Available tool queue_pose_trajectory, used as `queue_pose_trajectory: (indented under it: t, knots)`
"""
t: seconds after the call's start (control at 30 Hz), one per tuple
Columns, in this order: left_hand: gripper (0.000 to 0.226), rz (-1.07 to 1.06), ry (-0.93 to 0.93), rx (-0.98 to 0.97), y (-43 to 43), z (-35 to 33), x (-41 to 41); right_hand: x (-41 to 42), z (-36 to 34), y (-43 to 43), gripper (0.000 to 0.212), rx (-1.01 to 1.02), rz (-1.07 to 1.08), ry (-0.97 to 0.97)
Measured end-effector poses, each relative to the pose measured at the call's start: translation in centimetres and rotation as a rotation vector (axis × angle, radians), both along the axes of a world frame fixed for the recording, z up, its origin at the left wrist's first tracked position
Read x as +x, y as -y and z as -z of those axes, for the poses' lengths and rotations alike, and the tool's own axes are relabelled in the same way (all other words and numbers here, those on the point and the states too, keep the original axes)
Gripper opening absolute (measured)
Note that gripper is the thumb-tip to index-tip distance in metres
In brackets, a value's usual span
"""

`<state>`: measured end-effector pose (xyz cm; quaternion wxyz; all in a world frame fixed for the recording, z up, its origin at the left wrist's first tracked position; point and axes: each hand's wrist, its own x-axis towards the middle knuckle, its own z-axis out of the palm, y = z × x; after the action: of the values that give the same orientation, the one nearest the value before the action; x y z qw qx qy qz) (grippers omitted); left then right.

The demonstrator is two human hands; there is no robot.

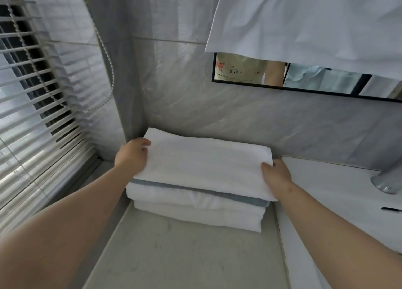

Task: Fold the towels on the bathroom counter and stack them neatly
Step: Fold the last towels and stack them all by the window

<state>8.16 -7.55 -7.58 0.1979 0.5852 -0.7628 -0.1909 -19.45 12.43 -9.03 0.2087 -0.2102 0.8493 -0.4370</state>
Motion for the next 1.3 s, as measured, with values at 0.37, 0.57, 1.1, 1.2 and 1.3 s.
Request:
queue_pose_trajectory:
  t: [0.37, 0.57, 1.1, 1.2, 1.3]
  knots:
    - [0.047, 0.065, 0.281, -0.101, -2.5, -1.3, -0.3, 1.0, -0.5, -1.4, 0.033, 0.050, -0.027, -0.137]
    - [0.047, 0.167, 0.273, -0.220, -6.1, -3.4, -0.8, 3.1, -3.1, -2.6, 0.056, 0.126, -0.050, -0.251]
    - [0.039, 0.630, 0.137, -0.407, -23.0, -7.6, -8.9, 6.4, -8.9, -17.2, 0.052, 0.247, -0.126, -0.606]
    - [0.038, 0.718, 0.116, -0.421, -26.7, -7.6, -10.8, 5.0, -8.9, -21.4, 0.047, 0.226, -0.065, -0.588]
    - [0.039, 0.783, 0.097, -0.414, -30.9, -7.2, -12.9, 3.6, -8.4, -26.2, 0.042, 0.218, -0.020, -0.569]
